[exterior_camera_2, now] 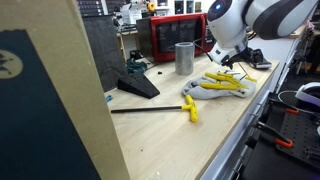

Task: Put the yellow object on the table with the other yellow objects

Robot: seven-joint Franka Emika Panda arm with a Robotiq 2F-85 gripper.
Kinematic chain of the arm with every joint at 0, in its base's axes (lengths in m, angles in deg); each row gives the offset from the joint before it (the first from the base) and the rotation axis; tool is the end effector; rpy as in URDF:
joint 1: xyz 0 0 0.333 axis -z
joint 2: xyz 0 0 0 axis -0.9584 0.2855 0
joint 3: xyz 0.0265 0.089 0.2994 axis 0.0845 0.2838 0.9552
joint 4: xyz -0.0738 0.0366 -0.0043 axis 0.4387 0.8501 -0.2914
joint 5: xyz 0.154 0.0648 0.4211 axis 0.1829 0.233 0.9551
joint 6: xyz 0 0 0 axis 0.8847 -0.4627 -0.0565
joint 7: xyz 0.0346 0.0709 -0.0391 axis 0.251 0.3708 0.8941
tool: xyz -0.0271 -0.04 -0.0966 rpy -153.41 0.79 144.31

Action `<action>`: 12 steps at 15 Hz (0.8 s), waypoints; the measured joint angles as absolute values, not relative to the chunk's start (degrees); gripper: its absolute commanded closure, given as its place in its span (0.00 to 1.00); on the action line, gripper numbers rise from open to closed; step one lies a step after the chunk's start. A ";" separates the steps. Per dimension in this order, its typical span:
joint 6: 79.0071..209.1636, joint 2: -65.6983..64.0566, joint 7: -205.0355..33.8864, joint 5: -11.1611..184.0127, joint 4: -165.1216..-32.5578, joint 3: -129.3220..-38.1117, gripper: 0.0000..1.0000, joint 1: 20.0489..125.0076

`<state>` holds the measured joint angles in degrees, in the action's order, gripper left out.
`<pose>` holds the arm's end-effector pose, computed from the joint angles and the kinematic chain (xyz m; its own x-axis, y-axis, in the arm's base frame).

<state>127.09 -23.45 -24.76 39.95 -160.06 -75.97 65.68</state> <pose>0.3963 0.0372 0.1953 -0.2694 0.6919 -0.6698 0.9581 0.1222 -0.2591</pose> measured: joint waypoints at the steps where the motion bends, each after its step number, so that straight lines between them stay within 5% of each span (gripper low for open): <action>1: 127.09 -22.96 -24.75 39.52 -160.05 -76.06 0.32 65.98; 9: 127.09 -20.93 -24.56 38.50 -159.94 -76.18 0.95 67.03; 12: 127.09 -20.87 -23.94 38.50 -159.90 -76.18 1.00 67.03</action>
<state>127.09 -20.87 -23.94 38.50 -159.90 -76.18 67.03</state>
